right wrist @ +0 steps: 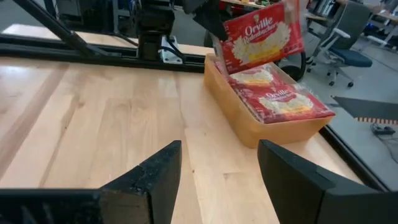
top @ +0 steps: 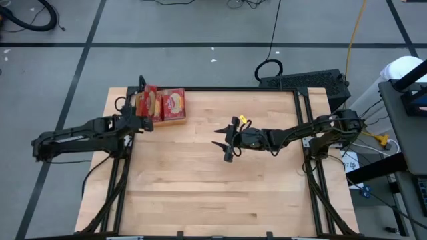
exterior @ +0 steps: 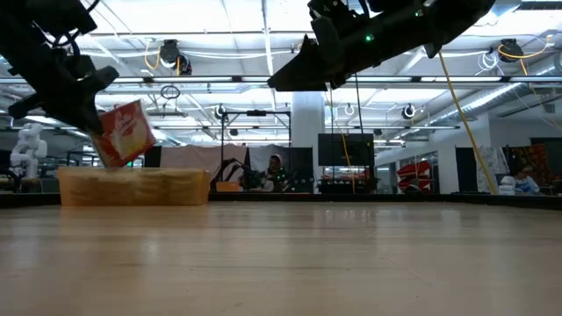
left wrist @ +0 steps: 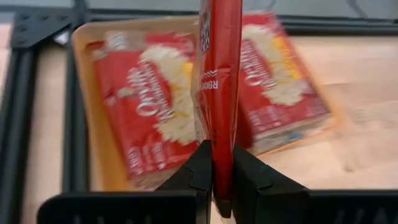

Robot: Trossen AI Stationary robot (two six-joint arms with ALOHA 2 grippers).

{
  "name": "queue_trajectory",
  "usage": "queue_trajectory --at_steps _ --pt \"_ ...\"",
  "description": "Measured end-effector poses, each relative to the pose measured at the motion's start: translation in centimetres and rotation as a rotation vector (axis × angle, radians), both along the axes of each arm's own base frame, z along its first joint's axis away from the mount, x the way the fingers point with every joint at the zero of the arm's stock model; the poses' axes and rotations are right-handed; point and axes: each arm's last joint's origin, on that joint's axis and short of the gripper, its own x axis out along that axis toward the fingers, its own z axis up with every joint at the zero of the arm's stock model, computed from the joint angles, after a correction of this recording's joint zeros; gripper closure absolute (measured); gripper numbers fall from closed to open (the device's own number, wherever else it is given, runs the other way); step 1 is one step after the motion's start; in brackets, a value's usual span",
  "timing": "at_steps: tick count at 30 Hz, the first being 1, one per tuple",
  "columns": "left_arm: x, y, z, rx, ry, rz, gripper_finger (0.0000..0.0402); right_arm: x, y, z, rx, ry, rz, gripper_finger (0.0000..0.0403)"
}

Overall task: Sort popcorn bags into baskets
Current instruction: Put the red popcorn bag into the orange bin

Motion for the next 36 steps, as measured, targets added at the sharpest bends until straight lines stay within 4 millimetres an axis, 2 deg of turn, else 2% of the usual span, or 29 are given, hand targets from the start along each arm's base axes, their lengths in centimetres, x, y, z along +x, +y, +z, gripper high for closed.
queue_trajectory --at_steps 6,11,19,26,31,36 --pt "0.1 0.4 -0.6 -0.046 0.053 0.08 0.0365 0.0 0.0 -0.1 -0.02 0.006 0.006 0.0197" --pt "0.4 0.6 -0.7 -0.054 0.059 0.098 0.0349 -0.8 -0.1 -1.2 -0.026 -0.013 0.008 0.0197" --pt "0.3 0.9 -0.8 -0.058 0.068 0.144 0.0266 -2.5 -0.1 -2.6 0.002 -0.137 0.004 0.0197" --pt "0.1 1.3 -0.8 -0.023 0.107 0.161 0.0213 -2.9 -0.1 -3.1 0.014 -0.136 0.003 0.0197" --pt "0.4 1.7 -0.5 0.024 0.104 0.138 0.0208 -3.0 -0.1 -3.2 0.023 -0.137 0.004 0.0197" --pt "2.1 2.1 0.5 0.089 0.029 -0.024 0.0229 -3.0 -0.1 -3.2 0.023 -0.137 0.004 0.0197"
